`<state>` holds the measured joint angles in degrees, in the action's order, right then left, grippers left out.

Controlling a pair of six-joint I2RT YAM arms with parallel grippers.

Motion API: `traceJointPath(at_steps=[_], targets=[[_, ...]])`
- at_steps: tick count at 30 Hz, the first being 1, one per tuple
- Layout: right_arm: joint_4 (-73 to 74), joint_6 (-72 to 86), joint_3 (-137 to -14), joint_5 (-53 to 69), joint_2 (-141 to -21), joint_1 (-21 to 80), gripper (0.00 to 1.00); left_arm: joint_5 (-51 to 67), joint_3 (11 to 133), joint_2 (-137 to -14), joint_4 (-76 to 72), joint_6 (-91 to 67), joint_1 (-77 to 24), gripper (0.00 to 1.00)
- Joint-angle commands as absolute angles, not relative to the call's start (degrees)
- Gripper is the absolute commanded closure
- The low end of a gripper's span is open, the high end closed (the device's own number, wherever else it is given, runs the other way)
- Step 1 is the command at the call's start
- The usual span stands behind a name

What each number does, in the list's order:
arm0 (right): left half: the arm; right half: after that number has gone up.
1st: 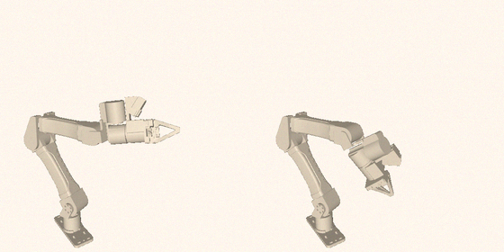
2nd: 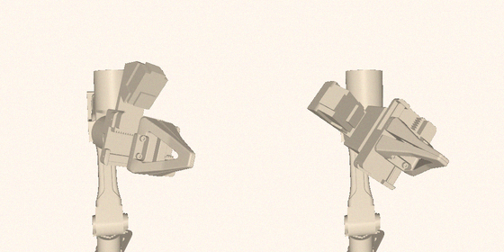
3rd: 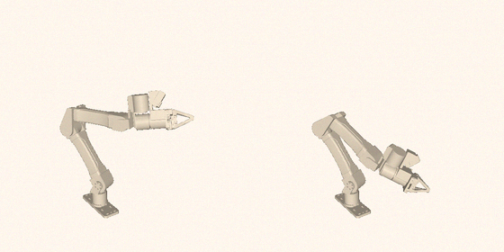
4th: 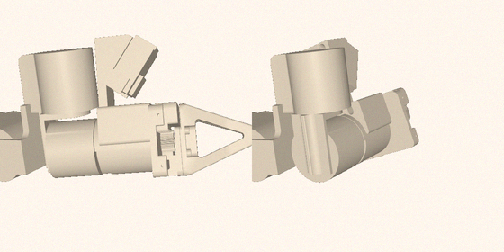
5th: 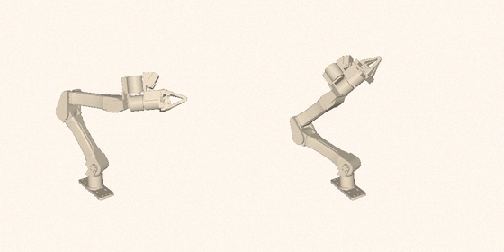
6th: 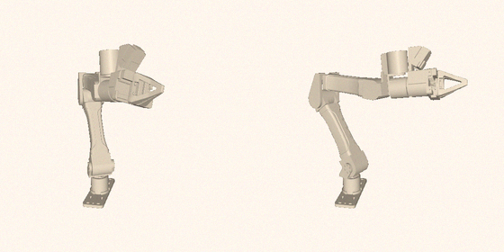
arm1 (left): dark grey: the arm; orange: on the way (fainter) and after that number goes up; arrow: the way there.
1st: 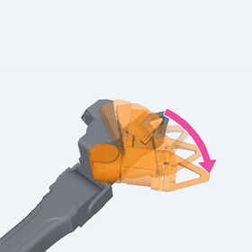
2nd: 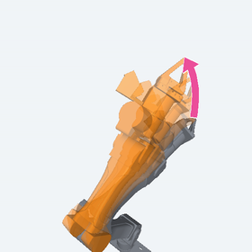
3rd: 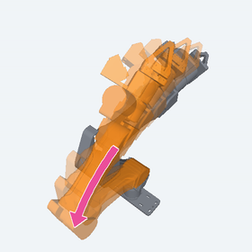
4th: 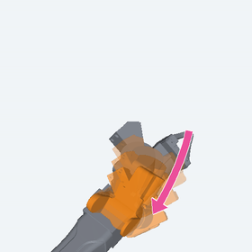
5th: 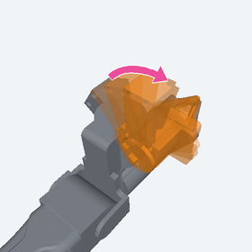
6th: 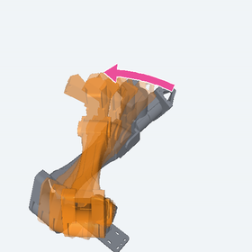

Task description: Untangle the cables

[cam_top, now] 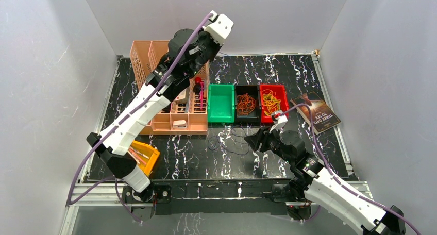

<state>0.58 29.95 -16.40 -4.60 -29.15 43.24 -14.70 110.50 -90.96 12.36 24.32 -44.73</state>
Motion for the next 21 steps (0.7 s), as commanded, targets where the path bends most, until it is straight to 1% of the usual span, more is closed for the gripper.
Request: traceJointPath(at_steps=[1, 14, 21], targets=[[-0.35, 29.44, -19.16, -5.66, -29.09, 43.29, 0.43, -11.43, 113.47, -90.97, 10.66, 22.66, -42.96, 1.00], [-0.42, 29.31, -18.87, -5.91, -29.18, 43.25, 0.43, -8.15, 112.89, -93.35, 9.73, 20.15, -40.00, 1.00], [-0.34, 28.89, -19.16, -6.19, -29.61, 43.29, 0.43, -5.91, 122.75, -96.72, 11.96, 20.29, -39.86, 1.00]])
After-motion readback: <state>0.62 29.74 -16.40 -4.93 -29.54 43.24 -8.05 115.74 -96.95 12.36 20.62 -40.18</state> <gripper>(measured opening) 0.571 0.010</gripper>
